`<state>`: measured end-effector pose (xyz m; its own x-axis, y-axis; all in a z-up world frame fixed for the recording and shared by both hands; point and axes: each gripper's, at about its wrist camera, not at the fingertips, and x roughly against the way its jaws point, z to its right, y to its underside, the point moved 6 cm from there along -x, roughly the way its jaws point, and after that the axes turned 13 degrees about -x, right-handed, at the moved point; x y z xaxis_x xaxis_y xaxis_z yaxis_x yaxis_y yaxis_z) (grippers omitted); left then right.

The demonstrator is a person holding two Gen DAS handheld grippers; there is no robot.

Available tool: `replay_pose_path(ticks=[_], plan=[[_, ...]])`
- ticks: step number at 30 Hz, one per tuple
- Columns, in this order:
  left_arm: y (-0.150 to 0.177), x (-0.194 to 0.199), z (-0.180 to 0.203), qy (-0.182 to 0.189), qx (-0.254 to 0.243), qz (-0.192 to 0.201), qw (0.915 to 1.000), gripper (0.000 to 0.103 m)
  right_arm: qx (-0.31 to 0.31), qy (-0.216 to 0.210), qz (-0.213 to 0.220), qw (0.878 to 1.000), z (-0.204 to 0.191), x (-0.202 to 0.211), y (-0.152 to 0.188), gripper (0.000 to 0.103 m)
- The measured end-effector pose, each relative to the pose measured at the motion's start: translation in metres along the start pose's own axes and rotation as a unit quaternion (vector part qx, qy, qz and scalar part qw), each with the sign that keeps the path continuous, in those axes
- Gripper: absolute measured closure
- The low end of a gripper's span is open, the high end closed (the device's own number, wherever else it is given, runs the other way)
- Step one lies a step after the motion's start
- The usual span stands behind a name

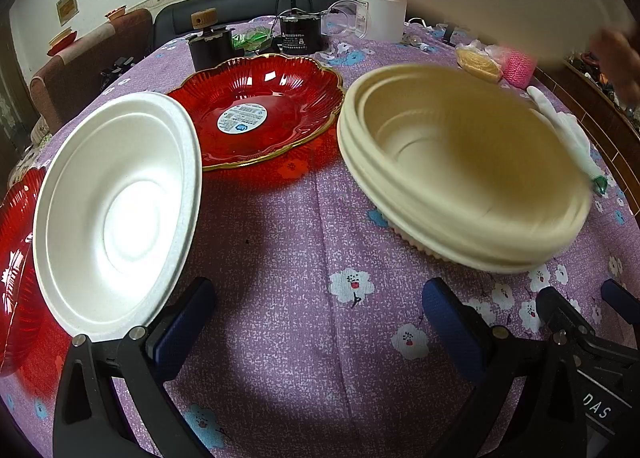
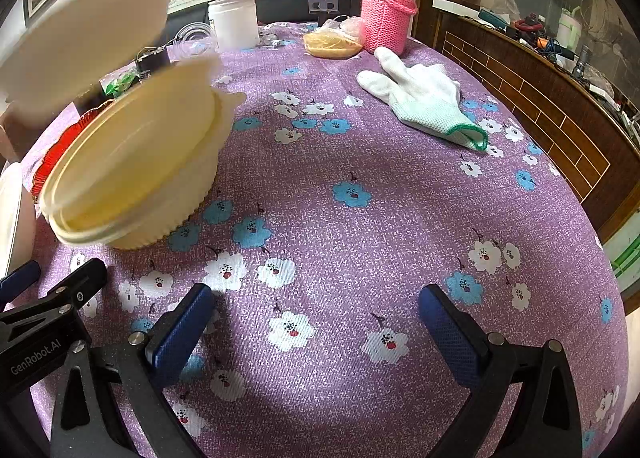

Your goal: Organize plates and bowls

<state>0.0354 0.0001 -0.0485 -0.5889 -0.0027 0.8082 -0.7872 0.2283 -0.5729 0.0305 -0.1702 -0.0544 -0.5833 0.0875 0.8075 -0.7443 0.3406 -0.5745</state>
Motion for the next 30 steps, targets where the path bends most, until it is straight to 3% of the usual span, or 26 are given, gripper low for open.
replay_pose_path(ticks=[30], plan=[[0.0, 0.0006, 0.0, 0.0, 0.0, 0.0, 1.0, 0.0, 0.0, 0.0, 0.0, 1.0, -0.0004, -0.0027, -0.0002, 0.001]])
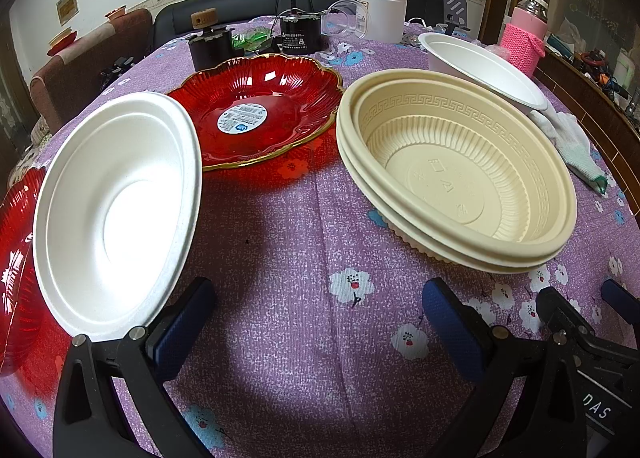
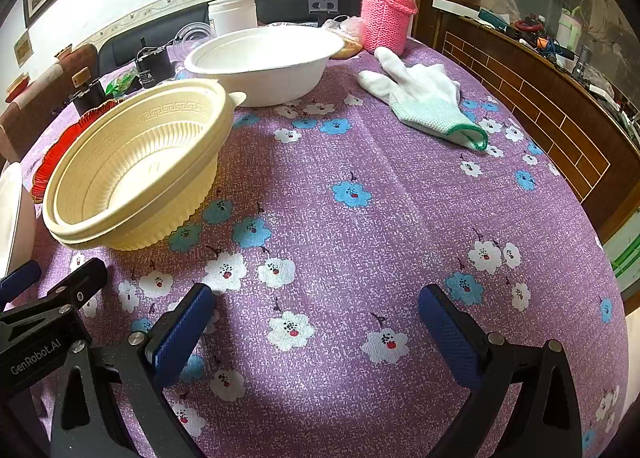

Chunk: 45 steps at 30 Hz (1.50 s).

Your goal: Organize plates and bowls

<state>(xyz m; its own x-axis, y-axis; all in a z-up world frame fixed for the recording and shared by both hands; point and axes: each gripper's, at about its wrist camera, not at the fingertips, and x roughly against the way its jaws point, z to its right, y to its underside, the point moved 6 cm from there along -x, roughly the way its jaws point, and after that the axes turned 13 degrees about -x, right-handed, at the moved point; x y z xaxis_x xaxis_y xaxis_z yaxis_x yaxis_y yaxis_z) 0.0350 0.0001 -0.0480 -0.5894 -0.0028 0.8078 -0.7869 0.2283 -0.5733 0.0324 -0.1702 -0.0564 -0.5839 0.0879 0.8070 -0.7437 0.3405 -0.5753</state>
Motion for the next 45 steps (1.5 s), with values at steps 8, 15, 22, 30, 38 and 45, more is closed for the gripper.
replay_pose_path(ticks=[8, 15, 22, 30, 38, 45], plan=[[0.003, 0.002, -0.001, 0.008, -0.013, -0.001, 0.9999, 0.0, 0.0, 0.0, 0.0, 1.0, 0.0, 0.0, 0.0, 0.001], [0.015, 0.012, -0.004, 0.005, -0.007, 0.001, 1.0, 0.0, 0.0, 0.0, 0.0, 1.0, 0.0, 0.0, 0.0, 0.001], [0.012, 0.008, -0.001, 0.004, -0.008, 0.001, 1.0, 0.0, 0.001, 0.002, -0.004, 1.0, -0.001, 0.002, 0.001, 0.001], [0.011, 0.007, -0.001, 0.004, -0.008, 0.0, 1.0, 0.0, 0.001, 0.002, -0.004, 1.0, 0.0, 0.0, -0.001, 0.001], [0.011, 0.008, -0.001, 0.004, -0.008, 0.0, 1.0, 0.0, 0.002, 0.002, -0.002, 1.0, 0.0, 0.0, -0.001, 0.001], [0.012, 0.008, -0.001, 0.004, -0.008, 0.0, 1.0, 0.0, 0.002, 0.002, -0.002, 1.0, 0.0, 0.001, 0.0, 0.001]])
